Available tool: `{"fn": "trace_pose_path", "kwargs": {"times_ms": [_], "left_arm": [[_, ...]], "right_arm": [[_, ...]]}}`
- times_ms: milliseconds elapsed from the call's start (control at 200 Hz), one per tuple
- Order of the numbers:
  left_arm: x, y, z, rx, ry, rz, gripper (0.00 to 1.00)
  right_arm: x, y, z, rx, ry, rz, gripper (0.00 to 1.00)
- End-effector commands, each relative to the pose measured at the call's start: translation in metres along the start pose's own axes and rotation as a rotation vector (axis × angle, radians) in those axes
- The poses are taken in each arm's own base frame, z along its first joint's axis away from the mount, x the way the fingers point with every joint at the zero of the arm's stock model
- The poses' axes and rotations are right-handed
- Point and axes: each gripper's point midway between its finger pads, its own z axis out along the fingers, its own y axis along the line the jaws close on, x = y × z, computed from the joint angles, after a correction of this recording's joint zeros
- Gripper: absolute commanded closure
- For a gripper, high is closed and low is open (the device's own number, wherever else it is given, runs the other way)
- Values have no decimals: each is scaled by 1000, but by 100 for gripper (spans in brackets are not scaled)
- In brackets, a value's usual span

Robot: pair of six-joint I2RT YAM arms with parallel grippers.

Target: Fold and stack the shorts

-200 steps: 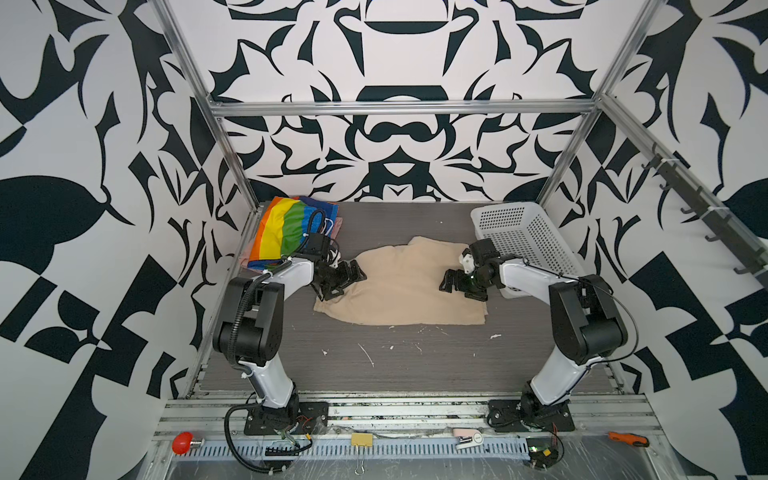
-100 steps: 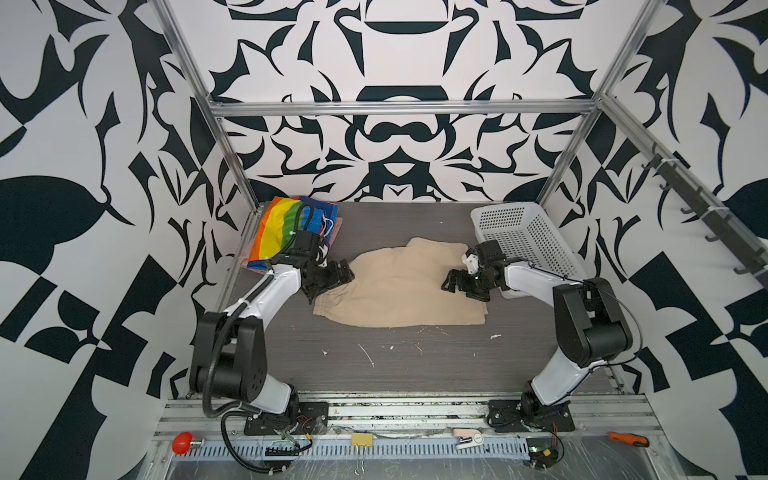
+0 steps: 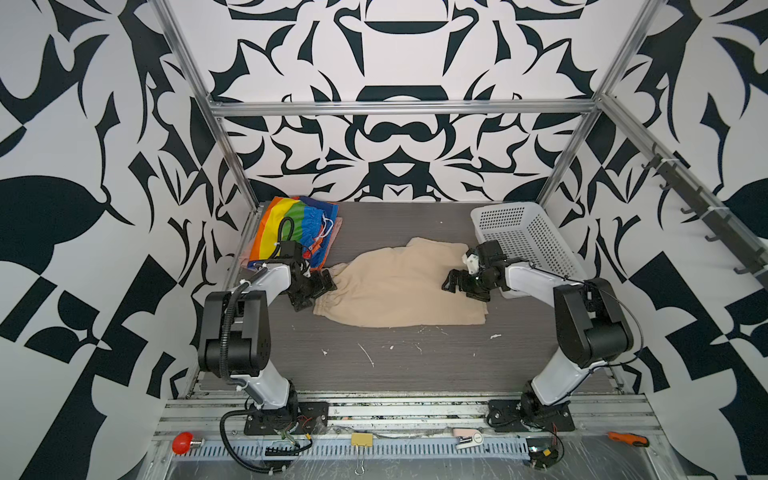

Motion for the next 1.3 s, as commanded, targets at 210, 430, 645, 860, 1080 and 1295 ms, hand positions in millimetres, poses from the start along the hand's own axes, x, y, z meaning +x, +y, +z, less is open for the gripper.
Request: {"fn": "trace_pose_path", "kwargs": {"times_ms": [210,430,645,860,1080,1295], "left_arm": [[0,4,24,-101,43,57,13],[12,9,42,-179,127,112,32],[24,12,49,-286,164,212,81],[17,-3,34,-282,134,250,100],[2,-21,-18,-317,78,322,100],[4,-45,-49,-340,52,397,100]], "right_arm": [[14,-14,0,40,36,25,2],[14,-13,0,34,33,24,2],[13,-11,-4,26,20,23,2],[13,-9,-8,22,11,18,2],[14,-7,-12,20,7,20,2],[19,-7,-13,13,14,37,2]]}}
